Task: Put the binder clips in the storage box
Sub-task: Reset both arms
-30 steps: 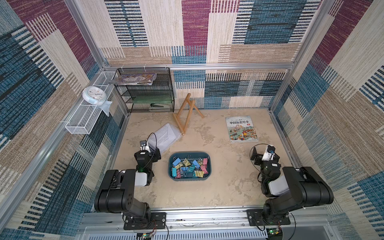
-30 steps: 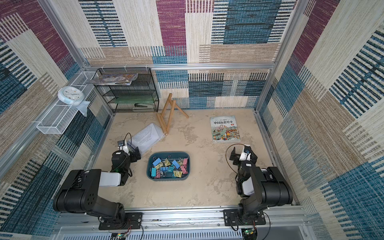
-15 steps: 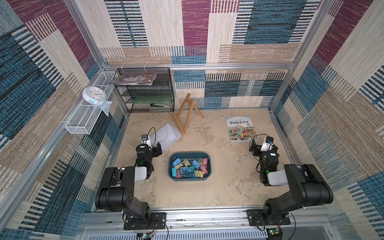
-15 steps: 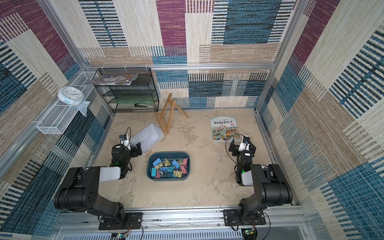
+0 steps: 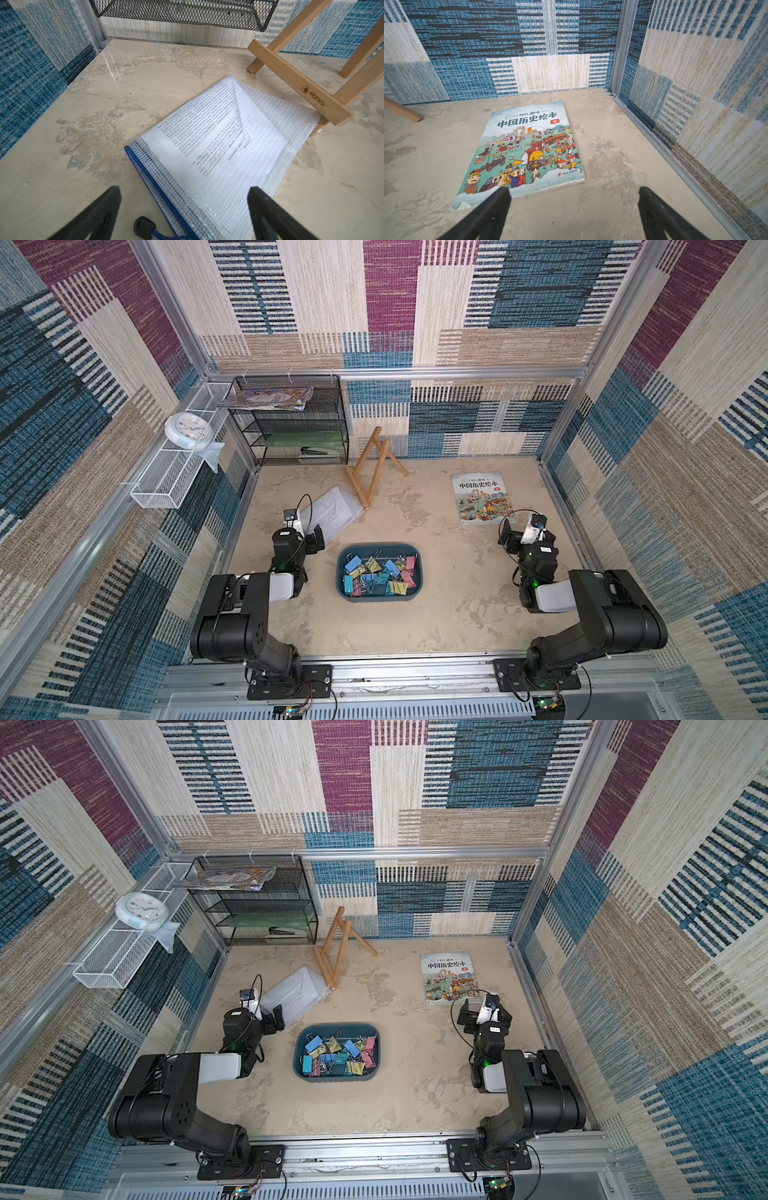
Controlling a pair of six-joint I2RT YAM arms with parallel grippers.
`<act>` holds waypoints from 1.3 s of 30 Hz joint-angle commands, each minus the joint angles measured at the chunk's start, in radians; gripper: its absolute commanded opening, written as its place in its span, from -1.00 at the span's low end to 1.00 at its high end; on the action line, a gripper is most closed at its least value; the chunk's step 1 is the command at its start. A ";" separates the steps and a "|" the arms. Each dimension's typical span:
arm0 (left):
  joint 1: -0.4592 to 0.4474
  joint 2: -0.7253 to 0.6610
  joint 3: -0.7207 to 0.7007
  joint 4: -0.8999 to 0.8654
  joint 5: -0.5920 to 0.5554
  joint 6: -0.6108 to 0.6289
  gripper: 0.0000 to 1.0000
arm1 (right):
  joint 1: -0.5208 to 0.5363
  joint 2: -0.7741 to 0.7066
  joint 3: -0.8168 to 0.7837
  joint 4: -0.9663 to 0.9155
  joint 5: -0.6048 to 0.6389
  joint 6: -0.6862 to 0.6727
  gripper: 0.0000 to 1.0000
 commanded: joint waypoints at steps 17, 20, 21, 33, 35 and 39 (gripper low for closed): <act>0.018 0.006 0.032 -0.033 0.037 -0.005 0.98 | -0.007 0.033 0.079 -0.033 -0.003 0.012 1.00; 0.017 0.013 0.025 -0.009 0.036 -0.005 0.98 | -0.002 0.030 0.085 -0.048 -0.026 -0.010 1.00; 0.018 0.010 0.030 -0.024 0.037 -0.005 0.98 | -0.002 0.022 0.096 -0.088 -0.027 -0.015 1.00; 0.017 0.008 0.032 -0.026 0.037 -0.005 0.98 | -0.003 0.020 0.091 -0.079 -0.020 -0.003 1.00; 0.018 0.008 0.031 -0.026 0.036 -0.005 0.98 | -0.002 0.000 0.036 -0.006 -0.002 0.001 1.00; 0.017 0.007 0.030 -0.026 0.037 -0.005 0.98 | -0.017 0.026 -0.121 0.334 -0.053 0.007 1.00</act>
